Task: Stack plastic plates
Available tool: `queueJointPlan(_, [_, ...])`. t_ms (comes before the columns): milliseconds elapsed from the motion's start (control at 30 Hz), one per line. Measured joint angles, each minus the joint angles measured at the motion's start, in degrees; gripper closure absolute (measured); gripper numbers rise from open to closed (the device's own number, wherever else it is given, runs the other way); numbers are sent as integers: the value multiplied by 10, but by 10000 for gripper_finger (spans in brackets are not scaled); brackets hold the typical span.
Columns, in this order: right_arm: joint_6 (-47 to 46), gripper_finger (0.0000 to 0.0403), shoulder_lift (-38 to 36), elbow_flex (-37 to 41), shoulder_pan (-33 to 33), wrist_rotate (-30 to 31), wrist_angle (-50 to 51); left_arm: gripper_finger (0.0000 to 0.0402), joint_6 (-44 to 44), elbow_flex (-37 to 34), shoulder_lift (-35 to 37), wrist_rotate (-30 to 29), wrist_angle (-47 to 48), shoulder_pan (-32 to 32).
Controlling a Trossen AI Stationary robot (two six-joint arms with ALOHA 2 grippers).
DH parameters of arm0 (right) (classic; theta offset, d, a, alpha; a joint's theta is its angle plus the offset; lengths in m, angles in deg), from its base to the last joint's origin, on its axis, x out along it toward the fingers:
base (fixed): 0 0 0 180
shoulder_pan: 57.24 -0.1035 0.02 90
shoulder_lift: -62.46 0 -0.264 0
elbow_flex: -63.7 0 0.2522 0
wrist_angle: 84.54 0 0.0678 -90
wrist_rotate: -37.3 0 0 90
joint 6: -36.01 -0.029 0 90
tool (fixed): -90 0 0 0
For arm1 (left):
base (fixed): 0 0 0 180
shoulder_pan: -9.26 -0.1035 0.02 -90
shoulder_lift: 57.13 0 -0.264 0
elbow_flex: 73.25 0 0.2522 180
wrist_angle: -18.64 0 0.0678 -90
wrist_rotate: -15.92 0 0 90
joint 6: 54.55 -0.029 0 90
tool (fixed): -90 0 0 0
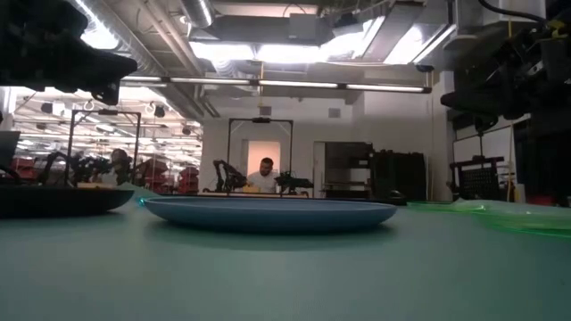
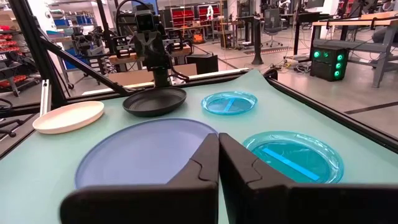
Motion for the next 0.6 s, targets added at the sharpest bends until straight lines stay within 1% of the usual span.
queueJointPlan(300, [1,402,0,0,0,0,-2,398,3,0,0,0,-6,0])
queueJointPlan(367, [14,402,0,0,0,6,-15,398,3,0,0,-3,-14,0])
queueJointPlan(600, [14,402,0,0,0,15,-50,398,-17,0,0,-16,-133,0])
